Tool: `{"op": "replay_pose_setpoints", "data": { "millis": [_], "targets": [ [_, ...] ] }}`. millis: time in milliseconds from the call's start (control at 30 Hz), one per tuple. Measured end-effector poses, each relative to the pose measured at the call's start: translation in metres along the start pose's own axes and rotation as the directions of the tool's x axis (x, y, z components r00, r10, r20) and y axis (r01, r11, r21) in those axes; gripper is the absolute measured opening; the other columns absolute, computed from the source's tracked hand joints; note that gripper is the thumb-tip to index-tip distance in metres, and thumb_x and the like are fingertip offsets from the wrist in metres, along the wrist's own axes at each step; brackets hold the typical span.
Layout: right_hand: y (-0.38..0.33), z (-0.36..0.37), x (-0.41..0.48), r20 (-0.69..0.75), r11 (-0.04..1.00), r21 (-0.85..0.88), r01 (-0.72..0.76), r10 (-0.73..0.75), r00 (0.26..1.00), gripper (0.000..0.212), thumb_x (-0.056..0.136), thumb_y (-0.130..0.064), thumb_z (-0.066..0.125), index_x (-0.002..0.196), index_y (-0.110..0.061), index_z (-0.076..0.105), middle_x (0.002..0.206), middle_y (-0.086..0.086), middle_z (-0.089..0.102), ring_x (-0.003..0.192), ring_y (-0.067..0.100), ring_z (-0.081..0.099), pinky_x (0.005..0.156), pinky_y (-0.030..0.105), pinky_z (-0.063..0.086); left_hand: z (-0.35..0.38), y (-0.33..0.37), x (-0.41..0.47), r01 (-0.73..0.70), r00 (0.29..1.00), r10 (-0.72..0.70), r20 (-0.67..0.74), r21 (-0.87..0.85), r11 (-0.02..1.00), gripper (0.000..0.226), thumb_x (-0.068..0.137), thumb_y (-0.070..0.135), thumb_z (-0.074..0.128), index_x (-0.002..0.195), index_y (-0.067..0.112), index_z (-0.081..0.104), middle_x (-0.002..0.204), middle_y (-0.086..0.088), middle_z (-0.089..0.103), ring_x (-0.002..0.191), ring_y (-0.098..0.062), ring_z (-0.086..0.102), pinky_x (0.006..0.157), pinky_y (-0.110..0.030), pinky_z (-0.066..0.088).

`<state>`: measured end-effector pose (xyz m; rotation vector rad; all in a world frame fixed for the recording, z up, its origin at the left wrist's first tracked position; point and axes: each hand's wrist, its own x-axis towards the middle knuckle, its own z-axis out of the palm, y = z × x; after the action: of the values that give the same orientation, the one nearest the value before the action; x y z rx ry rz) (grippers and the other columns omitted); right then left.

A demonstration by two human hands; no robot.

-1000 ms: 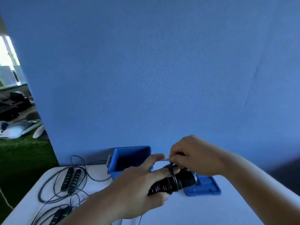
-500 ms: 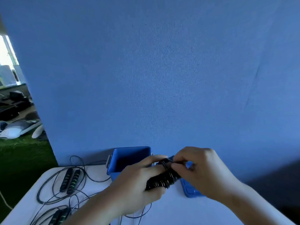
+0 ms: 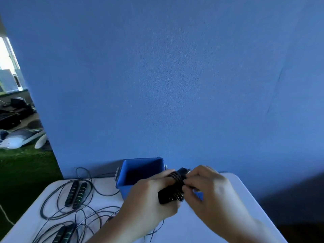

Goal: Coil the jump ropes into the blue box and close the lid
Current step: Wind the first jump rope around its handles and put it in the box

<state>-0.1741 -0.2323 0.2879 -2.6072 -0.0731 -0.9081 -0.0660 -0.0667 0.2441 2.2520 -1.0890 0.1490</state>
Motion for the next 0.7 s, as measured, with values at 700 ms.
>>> {"op": "replay_pose_setpoints", "data": {
  "millis": [700],
  "targets": [
    [0.002,0.034,0.002,-0.015,0.935,0.158,-0.319,0.325,0.946,0.015,0.078,-0.014,0.067,0.076,-0.028,0.06,0.074,-0.013,0.064,0.074,0.008,0.061,0.063,0.022,0.048,0.0,0.029,-0.012,0.062,0.997,-0.059,-0.046,0.058,0.996,0.052,0.077,0.046,0.056,0.13,0.044,0.053,0.133,0.033,0.05,0.113,0.002,0.053,0.069,0.002,0.033]
  ]
}}
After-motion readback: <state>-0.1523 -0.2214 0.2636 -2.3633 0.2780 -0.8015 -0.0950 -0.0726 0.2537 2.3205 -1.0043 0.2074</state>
